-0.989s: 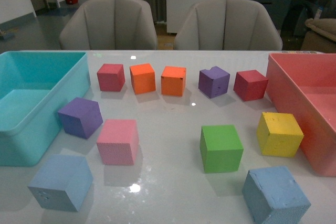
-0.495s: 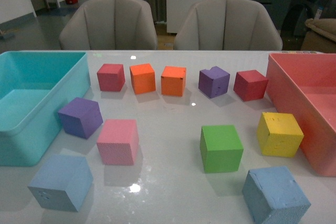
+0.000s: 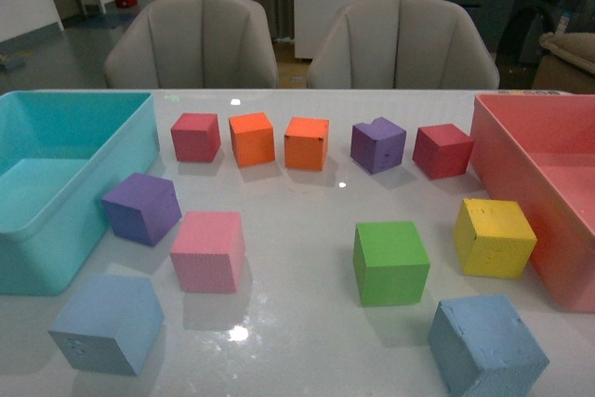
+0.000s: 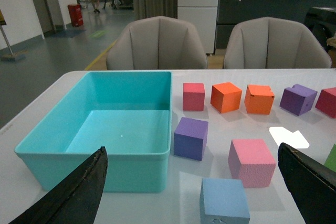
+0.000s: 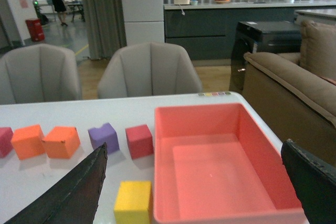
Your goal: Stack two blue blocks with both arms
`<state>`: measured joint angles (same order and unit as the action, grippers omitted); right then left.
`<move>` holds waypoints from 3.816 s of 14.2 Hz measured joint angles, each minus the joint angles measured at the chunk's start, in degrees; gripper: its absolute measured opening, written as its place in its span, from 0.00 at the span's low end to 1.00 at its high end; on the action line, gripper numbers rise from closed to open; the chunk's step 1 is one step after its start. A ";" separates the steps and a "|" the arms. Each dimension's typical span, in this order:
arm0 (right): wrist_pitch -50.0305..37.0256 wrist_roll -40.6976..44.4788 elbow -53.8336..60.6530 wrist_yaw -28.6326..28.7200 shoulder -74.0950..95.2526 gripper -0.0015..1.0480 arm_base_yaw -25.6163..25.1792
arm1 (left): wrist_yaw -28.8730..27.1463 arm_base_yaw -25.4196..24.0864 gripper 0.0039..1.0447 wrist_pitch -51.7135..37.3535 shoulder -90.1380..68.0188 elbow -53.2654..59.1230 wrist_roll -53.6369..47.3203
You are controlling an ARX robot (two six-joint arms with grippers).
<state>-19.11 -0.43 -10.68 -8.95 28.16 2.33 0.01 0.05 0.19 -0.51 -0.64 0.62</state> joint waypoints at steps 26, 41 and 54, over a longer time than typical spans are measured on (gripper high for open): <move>-0.52 -11.76 -24.28 7.10 79.73 0.66 17.11 | 0.00 0.00 0.94 0.00 -0.02 0.00 0.00; 16.61 -12.26 -51.32 4.15 75.12 0.42 23.19 | 0.00 0.00 0.94 0.00 -0.02 0.00 0.00; 40.52 -24.70 -101.02 0.20 115.69 0.42 26.93 | 0.00 0.00 0.94 0.00 -0.02 0.00 0.00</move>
<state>21.41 -25.12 -111.70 -8.75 143.85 29.26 0.01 0.05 0.19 -0.54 -0.64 0.62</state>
